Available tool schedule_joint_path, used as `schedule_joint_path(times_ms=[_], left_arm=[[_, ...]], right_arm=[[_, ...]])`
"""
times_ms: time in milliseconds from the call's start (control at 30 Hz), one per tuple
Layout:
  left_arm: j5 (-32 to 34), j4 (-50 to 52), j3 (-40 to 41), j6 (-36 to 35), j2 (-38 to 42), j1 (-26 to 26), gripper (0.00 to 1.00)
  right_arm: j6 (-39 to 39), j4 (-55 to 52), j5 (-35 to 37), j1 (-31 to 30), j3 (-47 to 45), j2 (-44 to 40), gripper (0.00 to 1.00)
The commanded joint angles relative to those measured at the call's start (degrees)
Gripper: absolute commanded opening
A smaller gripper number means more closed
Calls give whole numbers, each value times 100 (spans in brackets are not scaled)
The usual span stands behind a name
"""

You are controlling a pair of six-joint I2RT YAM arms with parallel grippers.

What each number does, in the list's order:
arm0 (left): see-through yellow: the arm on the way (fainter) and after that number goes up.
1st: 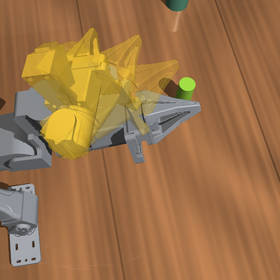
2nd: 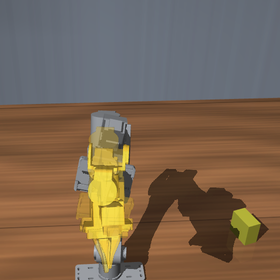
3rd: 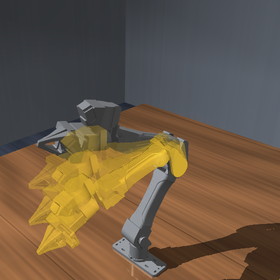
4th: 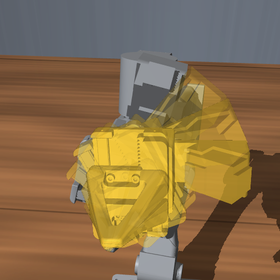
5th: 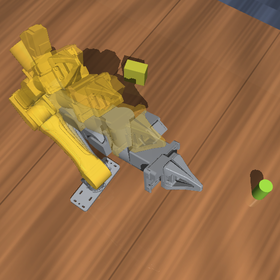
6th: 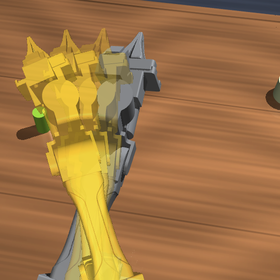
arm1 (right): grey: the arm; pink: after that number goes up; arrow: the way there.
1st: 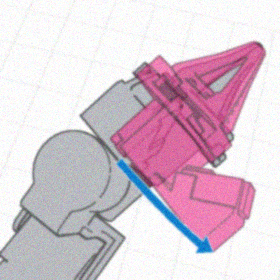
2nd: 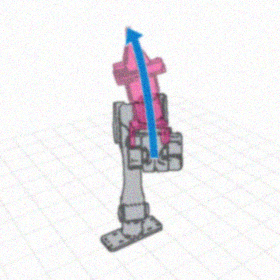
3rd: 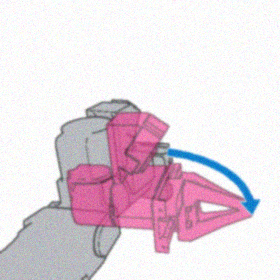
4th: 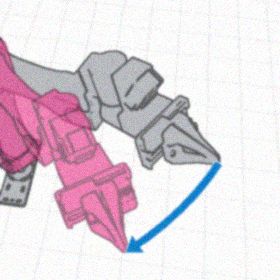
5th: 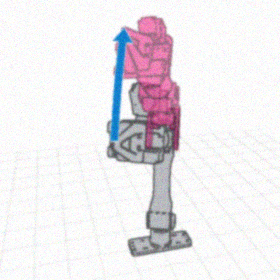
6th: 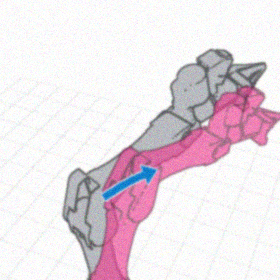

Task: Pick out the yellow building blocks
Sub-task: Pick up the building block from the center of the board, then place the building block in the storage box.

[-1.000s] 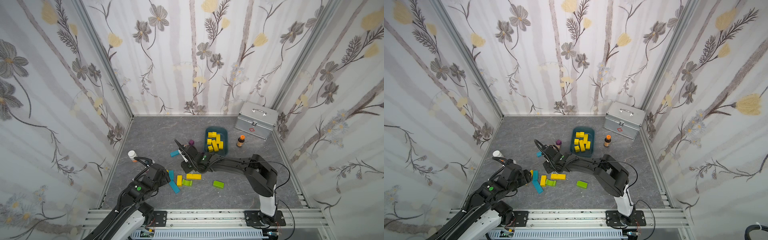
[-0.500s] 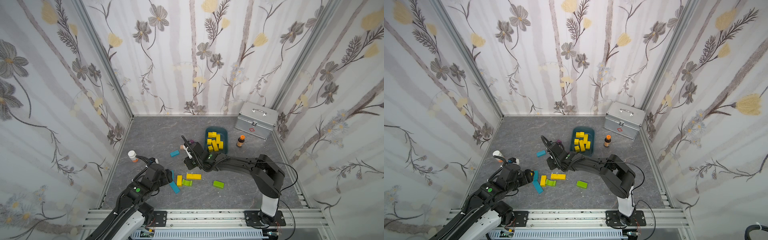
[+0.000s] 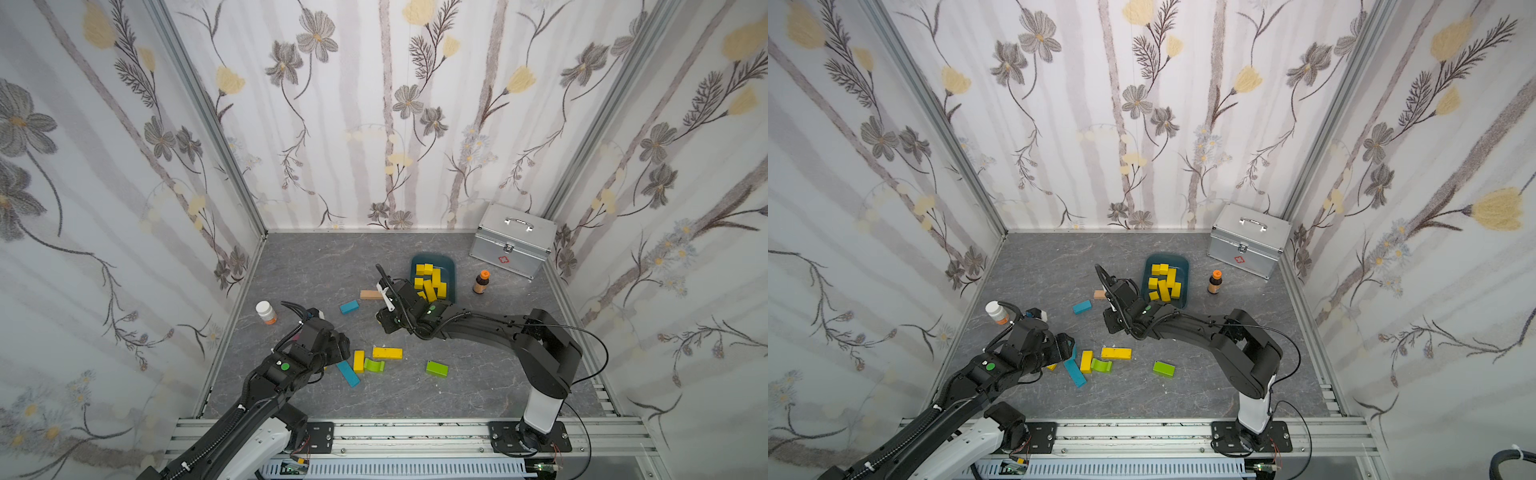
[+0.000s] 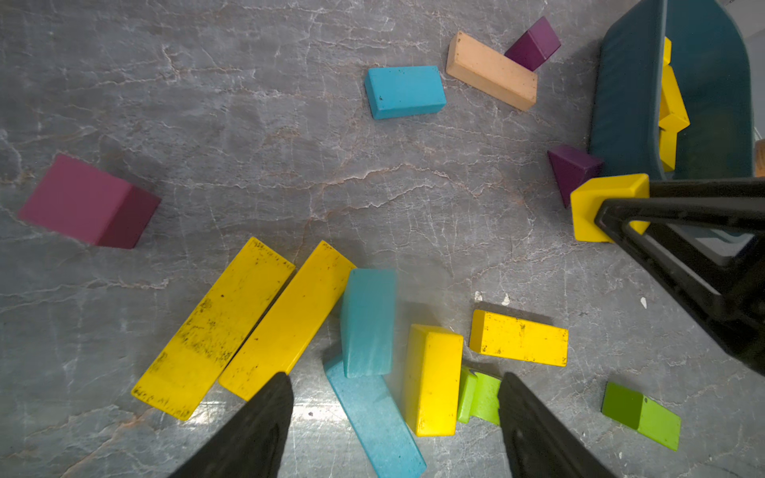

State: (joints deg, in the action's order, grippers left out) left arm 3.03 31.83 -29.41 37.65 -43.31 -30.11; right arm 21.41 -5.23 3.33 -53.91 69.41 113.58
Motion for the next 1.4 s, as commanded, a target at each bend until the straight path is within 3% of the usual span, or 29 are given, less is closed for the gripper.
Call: schedule_joint_path(times_ms=[0, 800, 1367], left_arm=[[-37, -288, -88, -88, -104, 7, 79], [-458, -1491, -919, -630, -1901, -27, 76], [-825, -2253, -1886, -791, -3401, -425, 76]], right_arm=[[29, 282, 113, 49, -37, -70, 17], [109, 414, 0, 866, -492, -611, 17], [4, 214, 339, 1535, -787, -995, 17]])
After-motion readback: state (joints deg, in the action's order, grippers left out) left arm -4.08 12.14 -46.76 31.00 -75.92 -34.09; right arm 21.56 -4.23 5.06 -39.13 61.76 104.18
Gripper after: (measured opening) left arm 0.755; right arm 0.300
